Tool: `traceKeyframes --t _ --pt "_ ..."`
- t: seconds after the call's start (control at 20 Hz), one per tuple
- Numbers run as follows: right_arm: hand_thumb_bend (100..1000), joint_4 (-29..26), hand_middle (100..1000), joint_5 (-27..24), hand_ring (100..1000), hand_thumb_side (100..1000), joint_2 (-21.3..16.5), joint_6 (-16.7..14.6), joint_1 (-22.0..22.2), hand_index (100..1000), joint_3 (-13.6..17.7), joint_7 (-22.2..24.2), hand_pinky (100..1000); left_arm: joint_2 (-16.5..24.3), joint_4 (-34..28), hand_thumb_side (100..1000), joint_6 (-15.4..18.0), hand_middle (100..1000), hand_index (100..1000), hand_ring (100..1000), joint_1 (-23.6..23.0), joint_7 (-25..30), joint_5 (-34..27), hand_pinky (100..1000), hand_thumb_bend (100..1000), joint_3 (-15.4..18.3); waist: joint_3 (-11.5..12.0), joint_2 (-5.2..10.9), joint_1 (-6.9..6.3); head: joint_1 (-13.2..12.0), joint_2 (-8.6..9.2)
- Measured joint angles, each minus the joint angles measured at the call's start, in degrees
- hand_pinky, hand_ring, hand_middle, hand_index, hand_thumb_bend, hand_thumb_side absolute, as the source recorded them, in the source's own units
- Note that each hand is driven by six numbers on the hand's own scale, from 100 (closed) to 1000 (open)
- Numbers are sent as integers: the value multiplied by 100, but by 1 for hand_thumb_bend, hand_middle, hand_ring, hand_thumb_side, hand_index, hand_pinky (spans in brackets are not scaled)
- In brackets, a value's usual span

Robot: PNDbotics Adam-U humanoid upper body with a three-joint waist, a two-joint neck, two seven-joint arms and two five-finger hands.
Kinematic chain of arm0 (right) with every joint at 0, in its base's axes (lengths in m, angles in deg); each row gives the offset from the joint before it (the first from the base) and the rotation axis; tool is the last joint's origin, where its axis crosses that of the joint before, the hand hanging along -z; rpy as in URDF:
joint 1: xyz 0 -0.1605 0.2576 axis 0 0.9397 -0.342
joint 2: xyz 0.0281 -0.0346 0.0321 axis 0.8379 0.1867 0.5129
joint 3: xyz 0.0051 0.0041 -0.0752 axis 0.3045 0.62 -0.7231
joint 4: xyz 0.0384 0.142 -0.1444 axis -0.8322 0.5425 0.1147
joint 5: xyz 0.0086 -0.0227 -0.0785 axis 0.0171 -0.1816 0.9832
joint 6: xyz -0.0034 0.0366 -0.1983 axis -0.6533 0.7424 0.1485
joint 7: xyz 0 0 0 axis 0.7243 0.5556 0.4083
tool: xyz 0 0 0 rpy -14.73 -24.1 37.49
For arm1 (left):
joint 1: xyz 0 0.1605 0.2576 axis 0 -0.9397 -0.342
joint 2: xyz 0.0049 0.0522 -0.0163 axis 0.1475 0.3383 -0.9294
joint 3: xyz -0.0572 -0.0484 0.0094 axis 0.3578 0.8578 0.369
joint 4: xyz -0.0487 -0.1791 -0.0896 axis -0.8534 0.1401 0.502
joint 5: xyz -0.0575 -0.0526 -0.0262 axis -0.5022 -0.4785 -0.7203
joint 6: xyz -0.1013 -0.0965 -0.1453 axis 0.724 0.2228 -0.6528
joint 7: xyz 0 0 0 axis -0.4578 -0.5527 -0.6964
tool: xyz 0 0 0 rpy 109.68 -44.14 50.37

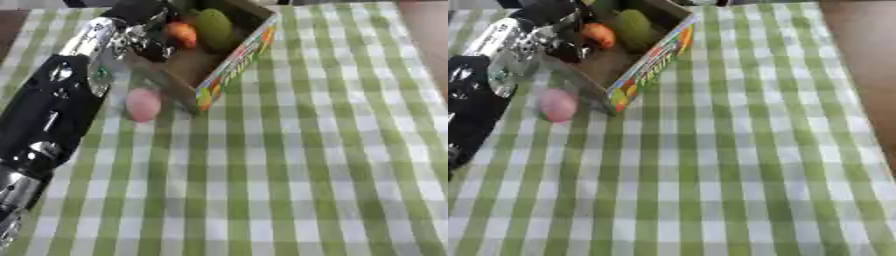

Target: Pick up objects on the table and place them in the box.

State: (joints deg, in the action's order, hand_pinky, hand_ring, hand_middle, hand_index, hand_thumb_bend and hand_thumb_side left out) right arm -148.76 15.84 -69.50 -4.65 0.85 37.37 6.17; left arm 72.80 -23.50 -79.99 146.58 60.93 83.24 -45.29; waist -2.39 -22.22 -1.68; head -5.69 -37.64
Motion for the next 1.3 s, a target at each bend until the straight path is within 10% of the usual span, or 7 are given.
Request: traceKeyframes --t 0.25,0.65,1.3 --pt "100 0 551 -2 818 524 1 1 5 847 0 1 766 0 -116 100 29 775 914 760 0 1 0 750 363 5 23 1 8 0 -1" --pt "100 0 552 -15 815 524 1 2 54 847 3 -2 766 49 -549 100 9 738 886 733 -70 -4 -188 721 243 35 92 48 36 27 -9" --pt "100 0 551 34 812 524 -45 27 186 846 36 -80 765 1449 -3507 120 -365 675 839 674 -1110 714 -1737 696 276 -233 321 102 40 296 -85"
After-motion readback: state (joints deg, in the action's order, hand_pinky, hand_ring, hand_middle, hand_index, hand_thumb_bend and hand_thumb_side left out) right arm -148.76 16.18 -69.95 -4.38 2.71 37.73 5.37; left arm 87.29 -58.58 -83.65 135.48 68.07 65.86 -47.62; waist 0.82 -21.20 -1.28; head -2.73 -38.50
